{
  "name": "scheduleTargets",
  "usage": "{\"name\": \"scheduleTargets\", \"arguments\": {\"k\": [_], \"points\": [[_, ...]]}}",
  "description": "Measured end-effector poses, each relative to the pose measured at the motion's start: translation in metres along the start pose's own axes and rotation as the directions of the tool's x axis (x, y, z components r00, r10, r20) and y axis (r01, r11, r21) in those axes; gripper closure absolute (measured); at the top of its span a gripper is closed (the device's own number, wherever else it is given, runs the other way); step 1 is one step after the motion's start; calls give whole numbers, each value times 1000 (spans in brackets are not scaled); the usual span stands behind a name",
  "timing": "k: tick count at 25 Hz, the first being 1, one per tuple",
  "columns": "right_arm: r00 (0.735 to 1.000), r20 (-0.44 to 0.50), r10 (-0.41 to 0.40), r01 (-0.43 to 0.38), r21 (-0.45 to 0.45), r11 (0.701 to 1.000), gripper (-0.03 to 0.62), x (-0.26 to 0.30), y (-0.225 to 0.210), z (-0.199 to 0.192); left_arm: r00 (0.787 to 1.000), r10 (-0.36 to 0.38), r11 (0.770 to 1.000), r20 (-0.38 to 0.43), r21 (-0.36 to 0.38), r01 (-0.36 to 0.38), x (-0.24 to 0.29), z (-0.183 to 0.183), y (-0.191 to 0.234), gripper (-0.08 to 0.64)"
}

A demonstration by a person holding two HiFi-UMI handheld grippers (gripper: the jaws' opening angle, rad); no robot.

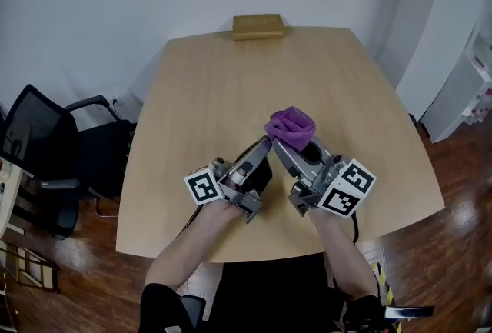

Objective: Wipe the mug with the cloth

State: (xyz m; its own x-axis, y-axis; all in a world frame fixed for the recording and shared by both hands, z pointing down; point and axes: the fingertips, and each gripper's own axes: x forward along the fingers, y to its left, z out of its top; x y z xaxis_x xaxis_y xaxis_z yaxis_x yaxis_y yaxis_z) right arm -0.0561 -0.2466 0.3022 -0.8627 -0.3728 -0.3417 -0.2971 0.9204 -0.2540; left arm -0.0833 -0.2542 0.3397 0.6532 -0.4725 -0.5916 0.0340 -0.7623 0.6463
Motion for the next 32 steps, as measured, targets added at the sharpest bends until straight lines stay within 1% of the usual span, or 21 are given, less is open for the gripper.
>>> {"name": "scheduleTargets", "arguments": {"k": [1, 3, 5, 6, 7, 9, 10, 11, 12, 13, 14, 15, 18, 21, 23, 25, 26, 28, 29, 31, 32], "points": [[999, 16, 43, -45, 102, 994, 532, 1, 3, -4, 1000, -6, 1000, 11, -9, 7, -1, 2, 0, 502], [992, 53, 117, -128, 283, 951, 532, 1, 8, -10, 999, -29, 999, 45, -32, 30, -3, 8, -2, 502], [983, 53, 174, -181, 385, 905, 534, -3, 14, -16, 995, -52, 997, 85, -51, 56, -4, 14, -5, 504], [983, 36, 181, -180, 391, 902, 534, -6, 16, -18, 993, -60, 996, 105, -56, 66, -5, 18, -6, 509], [988, 12, 154, -148, 349, 925, 532, -11, 14, -16, 990, -65, 996, 124, -56, 73, -6, 22, -7, 511], [999, -25, -33, 36, 97, 995, 534, -28, -5, 2, 986, -67, 996, 152, -45, 74, -8, 29, -9, 509], [986, -25, -164, 162, -81, 984, 534, -37, -17, 15, 986, -62, 997, 157, -35, 68, -9, 31, -9, 511], [959, -16, -282, 270, -250, 930, 534, -44, -28, 27, 986, -54, 998, 155, -22, 58, -10, 32, -8, 511], [929, -11, -369, 336, -389, 858, 534, -48, -35, 35, 988, -46, 999, 148, -10, 48, -10, 32, -7, 511], [906, -21, -423, 359, -490, 794, 534, -46, -38, 36, 990, -41, 999, 138, 0, 41, -9, 30, -7, 511], [892, -51, -449, 348, -559, 753, 534, -41, -38, 31, 991, -41, 999, 126, 6, 41, -8, 28, -7, 511], [884, -95, -457, 315, -601, 735, 534, -32, -36, 21, 993, -46, 999, 113, 10, 45, -6, 24, -8, 511], [882, -221, -417, 197, -631, 750, 534, -8, -18, -13, 994, -58, 998, 91, 29, 56, -3, 18, -12, 504], [895, -348, -278, 27, -580, 814, 534, 6, 13, -46, 992, -66, 997, 106, 34, 63, -7, 26, -13, 509], [886, -430, -177, -80, -516, 853, 534, 10, 32, -68, 989, -81, 997, 124, 23, 79, -9, 30, -15, 512], [888, -446, -113, -111, -446, 888, 534, 5, 37, -73, 984, -102, 995, 147, 4, 103, -10, 33, -19, 514], [902, -420, -101, -91, -413, 906, 534, -1, 33, -67, 980, -113, 993, 163, -7, 116, -11, 35, -20, 512], [948, -283, -145, 30, -374, 927, 534, -17, 11, -34, 972, -131, 990, 194, -25, 139, -11, 40, -22, 513], [962, -186, -199, 119, -370, 921, 534, -26, -3, -10, 969, -139, 988, 205, -32, 148, -12, 42, -23, 512], [953, -35, -300, 262, -395, 880, 534, -41, -22, 29, 964, -155, 985, 215, -44, 168, -12, 43, -26, 512], [947, -3, -322, 291, -423, 858, 534, -42, -26, 39, 963, -165, 982, 214, -50, 179, -11, 42, -28, 512]]}}
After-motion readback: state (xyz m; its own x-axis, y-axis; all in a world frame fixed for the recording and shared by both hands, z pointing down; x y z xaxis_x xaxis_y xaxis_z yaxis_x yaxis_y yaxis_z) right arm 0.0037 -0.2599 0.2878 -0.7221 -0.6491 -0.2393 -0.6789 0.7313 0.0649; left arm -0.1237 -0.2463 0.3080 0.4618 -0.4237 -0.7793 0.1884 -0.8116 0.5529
